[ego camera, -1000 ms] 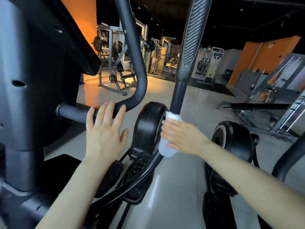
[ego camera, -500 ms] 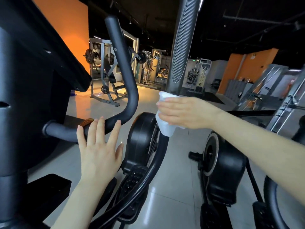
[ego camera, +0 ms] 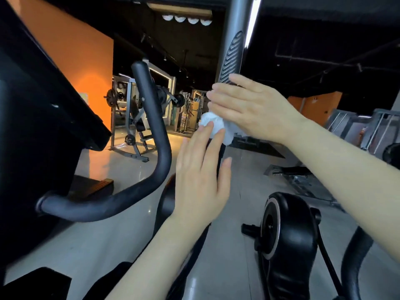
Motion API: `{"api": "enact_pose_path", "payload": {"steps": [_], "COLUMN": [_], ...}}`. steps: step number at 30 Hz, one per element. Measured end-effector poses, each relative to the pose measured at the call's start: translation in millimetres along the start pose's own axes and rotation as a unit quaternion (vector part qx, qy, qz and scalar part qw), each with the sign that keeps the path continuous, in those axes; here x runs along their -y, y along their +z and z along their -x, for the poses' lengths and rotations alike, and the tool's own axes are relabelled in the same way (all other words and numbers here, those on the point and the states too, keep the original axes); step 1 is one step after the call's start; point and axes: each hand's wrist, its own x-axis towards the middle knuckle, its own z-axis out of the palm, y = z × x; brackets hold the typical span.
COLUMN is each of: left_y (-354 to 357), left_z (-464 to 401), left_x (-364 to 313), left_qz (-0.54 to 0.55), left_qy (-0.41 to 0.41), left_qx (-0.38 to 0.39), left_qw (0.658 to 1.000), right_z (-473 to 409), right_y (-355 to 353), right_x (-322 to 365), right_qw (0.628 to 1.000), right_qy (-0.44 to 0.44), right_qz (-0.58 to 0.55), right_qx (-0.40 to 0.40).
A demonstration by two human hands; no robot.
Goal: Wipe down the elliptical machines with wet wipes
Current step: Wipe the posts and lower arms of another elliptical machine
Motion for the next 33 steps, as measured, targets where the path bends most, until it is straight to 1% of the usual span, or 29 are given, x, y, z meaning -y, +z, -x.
{"api": "enact_pose_path", "payload": {"steps": [2, 4, 5, 7, 8, 9, 10, 12, 15, 17, 20, 23, 25, 27, 29, 30, 31, 32, 33], "left_y": [6.8, 14.9, 18.5, 24.2, 25.3, 26.2, 26.1, 25.9, 21.0, 15.5, 7.7, 1.3, -2.9, -6.6, -9.0, -9.9, -10.5, -11.4, -13.1], "left_z": [-33.2, -63.9, -73.8, -74.8, -67.0, -57.7, -49.1, -41.2, -54.5, -69.5, -89.9, -106.3, -117.3, -129.8, -147.3, -157.0, -167.1, -176.9, -186.4], "left_x": [-3.5, -2.9, -1.3, 4.6, 8.8, 11.8, 14.8, 18.1, 19.8, 23.9, 32.7, 41.6, 45.5, 42.2, 32.2, 26.1, 20.1, 14.7, 9.3], "left_qz": [0.041, 0.076, 0.099, 0.163, 0.188, 0.193, 0.184, 0.151, 0.082, 0.044, 0.041, 0.059, 0.070, 0.064, 0.038, 0.022, 0.014, 0.021, 0.046], "left_qy": [-0.004, -0.031, -0.053, -0.103, -0.123, -0.132, -0.133, -0.104, -0.024, 0.005, 0.004, -0.003, -0.009, 0.004, 0.033, 0.047, 0.056, 0.058, 0.044], "left_qx": [-0.029, -0.042, -0.037, -0.017, -0.009, -0.007, -0.004, 0.002, -0.009, -0.024, -0.035, -0.047, -0.058, -0.057, -0.052, -0.054, -0.061, -0.071, -0.079], "left_qw": [0.999, 0.996, 0.993, 0.981, 0.975, 0.972, 0.974, 0.983, 0.996, 0.999, 0.999, 0.997, 0.996, 0.996, 0.997, 0.997, 0.996, 0.996, 0.995], "right_z": [-4.9, -11.4, -14.8, -15.6, -11.4, -5.4, 0.0, 6.0, 0.5, -6.3, -10.6, -10.4, -17.2, -30.1, -45.3, -52.1, -59.7, -66.7, -73.3], "right_y": [-1.1, -2.3, -3.0, -2.5, -0.4, 0.8, 1.7, 0.4, -3.8, -4.3, 1.2, 9.7, 8.8, 2.2, -8.2, -12.4, -18.5, -26.6, -37.3], "right_x": [-28.6, -49.8, -52.0, -37.1, -21.5, -6.1, 7.6, 19.3, 6.2, -10.3, -30.8, -41.2, -46.2, -63.2, -96.2, -115.2, -132.7, -145.7, -153.6], "right_qw": [0.997, 0.993, 0.993, 0.996, 0.998, 0.999, 0.997, 0.986, 0.981, 0.986, 0.995, 0.999, 0.999, 0.999, 0.994, 0.985, 0.975, 0.960, 0.933], "right_qy": [0.062, 0.101, 0.100, 0.058, 0.038, 0.033, 0.045, 0.083, 0.092, 0.070, 0.012, -0.032, -0.037, -0.034, 0.005, 0.053, 0.123, 0.207, 0.304], "right_qz": [0.034, 0.043, 0.050, 0.059, 0.039, -0.005, -0.060, -0.145, -0.171, -0.151, -0.091, -0.027, -0.026, -0.007, 0.091, 0.130, 0.127, 0.089, 0.028], "right_qx": [-0.025, -0.044, -0.050, -0.035, -0.024, -0.017, -0.016, -0.007, 0.013, 0.031, 0.034, 0.001, -0.015, -0.030, -0.064, -0.097, -0.134, -0.164, -0.189]}}
